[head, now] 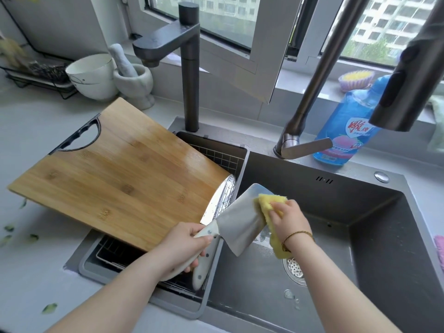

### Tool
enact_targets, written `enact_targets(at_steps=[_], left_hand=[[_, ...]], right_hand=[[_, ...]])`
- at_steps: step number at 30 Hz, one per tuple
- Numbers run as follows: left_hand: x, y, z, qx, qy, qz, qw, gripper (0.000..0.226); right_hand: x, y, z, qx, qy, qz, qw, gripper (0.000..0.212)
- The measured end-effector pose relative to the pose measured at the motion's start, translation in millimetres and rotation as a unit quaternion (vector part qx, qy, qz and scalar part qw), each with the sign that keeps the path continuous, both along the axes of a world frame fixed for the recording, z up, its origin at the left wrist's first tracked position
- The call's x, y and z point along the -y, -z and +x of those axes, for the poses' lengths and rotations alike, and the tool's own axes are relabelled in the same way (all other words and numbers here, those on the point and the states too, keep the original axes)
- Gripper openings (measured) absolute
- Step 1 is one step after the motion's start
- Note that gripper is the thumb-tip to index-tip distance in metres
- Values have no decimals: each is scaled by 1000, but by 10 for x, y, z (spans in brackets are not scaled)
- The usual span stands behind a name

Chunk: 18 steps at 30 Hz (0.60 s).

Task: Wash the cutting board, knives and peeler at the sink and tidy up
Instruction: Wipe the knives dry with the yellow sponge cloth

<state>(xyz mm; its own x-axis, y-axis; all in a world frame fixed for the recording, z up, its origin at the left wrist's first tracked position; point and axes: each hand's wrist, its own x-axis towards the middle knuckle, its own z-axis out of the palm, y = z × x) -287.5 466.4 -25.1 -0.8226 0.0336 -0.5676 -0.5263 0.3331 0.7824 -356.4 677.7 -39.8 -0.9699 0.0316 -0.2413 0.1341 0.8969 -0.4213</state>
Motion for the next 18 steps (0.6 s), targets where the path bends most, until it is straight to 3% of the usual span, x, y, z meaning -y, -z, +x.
enact_targets(at_steps=[4,9,12,15,18], left_hand=[[7,30,9,-12,14,-11,1000,17],[41,-78,0,-88,109,-139,980,29],[91,-237,24,-119,131,-188,966,32],[176,-431,51,-169,154,-259,939,34],[303,-635,46,-234,176,-322,900,34]], right_hand=[[92,-100,16,-65,20,-86,994,32],[481,-402,138,-108,-139,-131,976,34],[630,-577,152,-75,-242,-77,964,48],[672,-783,159,-41,-328,48,943,73],[720,-978,190,-68,-380,170,907,86]])
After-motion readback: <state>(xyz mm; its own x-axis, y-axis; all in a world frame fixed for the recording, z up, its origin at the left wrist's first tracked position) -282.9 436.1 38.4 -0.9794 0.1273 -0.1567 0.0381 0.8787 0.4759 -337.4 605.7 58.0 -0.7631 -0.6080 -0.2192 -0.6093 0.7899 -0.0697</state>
